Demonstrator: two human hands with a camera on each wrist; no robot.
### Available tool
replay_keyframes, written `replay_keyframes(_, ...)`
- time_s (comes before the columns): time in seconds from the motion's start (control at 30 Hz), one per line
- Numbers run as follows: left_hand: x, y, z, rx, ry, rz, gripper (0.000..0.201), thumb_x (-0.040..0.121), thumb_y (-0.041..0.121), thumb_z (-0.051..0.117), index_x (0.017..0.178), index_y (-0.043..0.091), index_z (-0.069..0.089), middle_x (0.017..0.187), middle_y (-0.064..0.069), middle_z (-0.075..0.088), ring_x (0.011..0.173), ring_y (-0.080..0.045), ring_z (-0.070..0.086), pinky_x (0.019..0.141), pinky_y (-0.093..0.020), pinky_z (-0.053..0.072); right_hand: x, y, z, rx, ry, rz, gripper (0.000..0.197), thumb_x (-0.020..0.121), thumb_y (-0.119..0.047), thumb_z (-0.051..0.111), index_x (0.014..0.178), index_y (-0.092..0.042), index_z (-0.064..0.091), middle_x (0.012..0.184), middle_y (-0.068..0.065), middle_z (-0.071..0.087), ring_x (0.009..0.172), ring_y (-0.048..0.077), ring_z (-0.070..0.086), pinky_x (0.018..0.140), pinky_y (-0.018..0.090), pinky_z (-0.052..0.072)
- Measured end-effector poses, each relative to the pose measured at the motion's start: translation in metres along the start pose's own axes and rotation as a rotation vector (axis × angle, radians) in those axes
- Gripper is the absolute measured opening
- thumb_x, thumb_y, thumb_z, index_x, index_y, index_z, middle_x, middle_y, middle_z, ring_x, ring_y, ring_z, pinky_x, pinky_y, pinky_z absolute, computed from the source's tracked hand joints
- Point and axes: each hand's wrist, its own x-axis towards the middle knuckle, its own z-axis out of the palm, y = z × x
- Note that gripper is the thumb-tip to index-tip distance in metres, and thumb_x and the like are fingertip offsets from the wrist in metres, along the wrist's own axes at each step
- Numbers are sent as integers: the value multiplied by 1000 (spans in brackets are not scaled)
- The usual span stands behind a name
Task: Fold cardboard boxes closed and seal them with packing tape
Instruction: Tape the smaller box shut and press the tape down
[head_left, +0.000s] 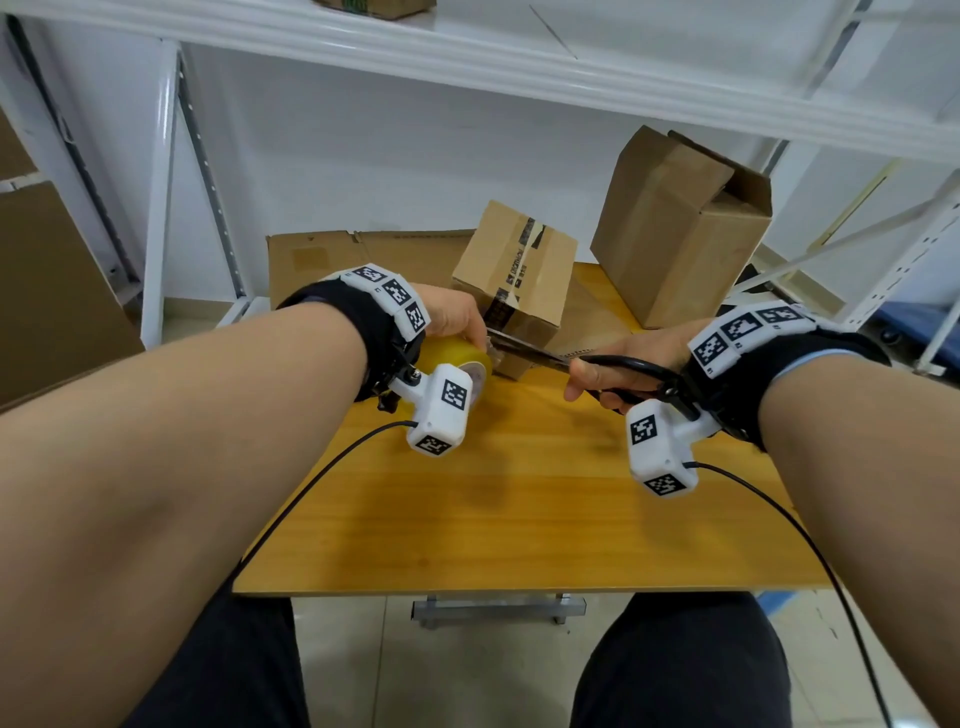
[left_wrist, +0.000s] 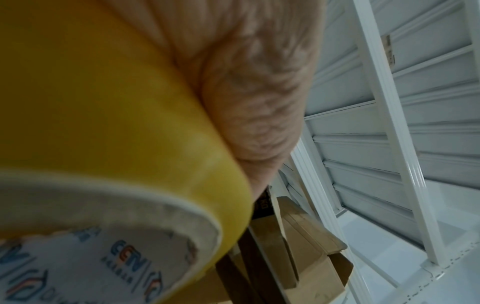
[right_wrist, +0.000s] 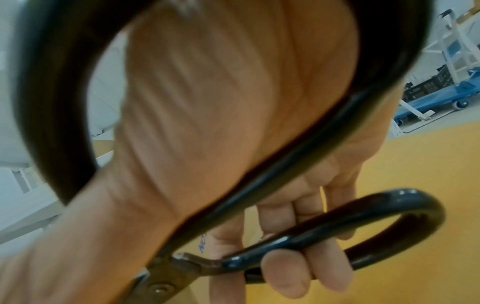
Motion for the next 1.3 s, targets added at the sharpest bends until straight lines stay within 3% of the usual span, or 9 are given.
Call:
replay_keyframes(0.17,5,-4,-2,23,11,-2,33,98,6,50,126,-9,59,77,-9,56,66,-21,49,94,-40,42,-4,-4,-1,-1,-33,12,111,27,-107,48,107,-32,66,77,-2,55,76,16,54,77,29,47)
replay_keyframes(0.33,8,-10,-7,-3,-10,-5,29,97,10,54,120,-4,63,80,-12,59,74,-26,55,74,-34,47,-5,-14,-1,-27,-25,34,105,34,-107,39,107,-37,65,82,0,56,78,15,55,81,31,47)
replay_keyframes(0.43,11,-18,-11,-70,-6,-29,14,95,13,57,92,5,68,84,-14,63,78,-30,58,77,-36,50,-3,-11,3,-14,17,33,104,35,-108,40,104,-36,69,79,-1,57,74,15,53,75,30,45)
replay_keyframes(0.6,18,-23,-13,-105,-4,-37,16,93,15,61,79,7,67,87,-15,66,79,-30,61,89,-42,51,3,-14,1,-15,95,15,106,32,-109,41,101,-34,71,72,-5,56,63,12,52,67,27,45)
replay_keyframes(0.7,20,-25,-14,-121,-6,-51,14,93,15,62,82,8,67,83,-14,65,73,-28,60,78,-36,51,2,-17,-3,-12,113,30,100,36,-105,49,99,-30,72,64,-8,55,50,7,50,53,19,43)
replay_keyframes(0.87,22,-27,-16,-131,-12,-39,19,93,16,62,104,2,68,90,-16,65,79,-30,60,88,-41,50,-1,-21,-5,65,155,81,60,65,-73,62,94,-21,72,64,-1,50,45,9,42,42,16,37)
replay_keyframes(1.0,22,-28,-16,-138,-97,-55,27,88,16,67,110,1,69,93,-18,66,81,-31,61,78,-38,53,-1,-22,-7,78,197,89,61,61,-75,67,89,-21,73,63,-1,51,45,10,42,41,18,38)
replay_keyframes(1.17,24,-26,-16,-123,-121,-63,13,89,15,66,83,3,68,74,-13,65,64,-27,59,62,-30,53,-3,-19,-8,23,131,92,93,39,-94,66,97,-22,66,59,-7,52,45,7,45,44,18,40)
replay_keyframes(1.3,28,-29,-19,-128,-86,-36,11,87,14,67,81,6,70,80,-14,66,76,-31,60,75,-37,52,-6,-21,1,-173,119,149,61,76,-73,58,120,-30,55,62,-15,54,57,2,52,58,22,44)
